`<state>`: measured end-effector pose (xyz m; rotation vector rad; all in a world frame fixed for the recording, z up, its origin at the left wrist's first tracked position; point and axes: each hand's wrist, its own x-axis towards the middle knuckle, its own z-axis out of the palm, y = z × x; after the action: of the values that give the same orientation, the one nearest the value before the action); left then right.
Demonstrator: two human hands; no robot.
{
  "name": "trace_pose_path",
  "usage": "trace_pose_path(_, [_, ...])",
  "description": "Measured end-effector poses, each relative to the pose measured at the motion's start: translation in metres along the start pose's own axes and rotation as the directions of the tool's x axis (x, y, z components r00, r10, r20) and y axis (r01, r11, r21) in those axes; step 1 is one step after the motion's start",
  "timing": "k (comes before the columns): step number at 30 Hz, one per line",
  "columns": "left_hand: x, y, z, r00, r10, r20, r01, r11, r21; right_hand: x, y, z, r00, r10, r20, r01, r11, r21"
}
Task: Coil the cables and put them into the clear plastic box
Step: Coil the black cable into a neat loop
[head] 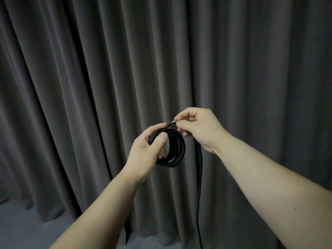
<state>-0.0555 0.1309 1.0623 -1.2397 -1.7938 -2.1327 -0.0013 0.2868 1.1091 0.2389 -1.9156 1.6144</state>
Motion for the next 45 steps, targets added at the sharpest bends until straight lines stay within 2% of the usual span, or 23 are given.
trace_pose_path(5, [0.0, 0.006, 0.006, 0.997, -0.013, -0.081, 0.01, 0.999, -0.036, -0.007, 0.009, 0.005, 0.996, -0.077, -0.037, 0.073, 0.994, -0.082])
trace_pose_path(10, [0.001, 0.012, 0.013, 0.987, -0.011, -0.163, -0.004, 0.996, -0.089, -0.018, 0.02, 0.022, 0.995, -0.075, -0.072, 0.079, 0.996, 0.05])
trace_pose_path(13, [0.003, 0.017, 0.019, 0.99, 0.017, -0.138, -0.032, 0.993, -0.111, -0.022, 0.029, 0.036, 0.989, -0.112, -0.094, 0.115, 0.993, 0.032])
trace_pose_path(17, [0.002, 0.02, 0.022, 0.99, 0.096, -0.104, -0.092, 0.995, 0.038, -0.018, 0.029, 0.041, 0.987, -0.045, -0.153, 0.052, 0.998, 0.041])
trace_pose_path(20, [0.001, 0.015, 0.024, 0.988, 0.122, -0.094, -0.108, 0.984, 0.143, -0.017, 0.026, 0.04, 0.962, -0.142, -0.234, 0.12, 0.987, -0.107])
trace_pose_path(23, [-0.001, 0.012, 0.024, 0.99, 0.109, -0.089, -0.092, 0.981, 0.172, -0.016, 0.025, 0.038, 0.931, -0.192, -0.311, 0.158, 0.979, -0.132])
trace_pose_path(29, [-0.003, 0.012, 0.027, 0.995, 0.06, -0.08, -0.057, 0.997, 0.042, -0.01, 0.028, 0.044, 0.917, -0.063, -0.395, 0.071, 0.997, 0.006])
trace_pose_path(32, [-0.003, 0.011, 0.029, 0.999, 0.036, -0.035, -0.034, 0.998, 0.055, -0.007, 0.029, 0.045, 0.916, 0.039, -0.399, -0.007, 0.997, 0.082])
trace_pose_path(34, [-0.002, 0.012, 0.028, 0.997, 0.048, -0.067, -0.041, 0.994, 0.101, -0.003, 0.033, 0.044, 0.933, 0.096, -0.346, -0.061, 0.992, 0.11])
trace_pose_path(37, [0.003, 0.01, 0.022, 0.99, 0.086, -0.116, -0.069, 0.987, 0.143, -0.002, 0.038, 0.043, 0.955, 0.086, -0.283, -0.093, 0.996, -0.013])
trace_pose_path(40, [0.007, 0.013, 0.021, 0.988, 0.114, -0.107, -0.097, 0.984, 0.151, -0.003, 0.039, 0.042, 0.956, 0.021, -0.292, -0.06, 0.99, -0.124])
trace_pose_path(43, [0.007, 0.017, 0.025, 0.981, 0.147, -0.124, -0.131, 0.983, 0.126, -0.004, 0.037, 0.043, 0.951, -0.038, -0.308, -0.019, 0.984, -0.178])
trace_pose_path(45, [0.006, 0.018, 0.029, 0.974, 0.126, -0.187, -0.112, 0.99, 0.086, -0.005, 0.035, 0.046, 0.94, -0.058, -0.337, -0.002, 0.985, -0.175])
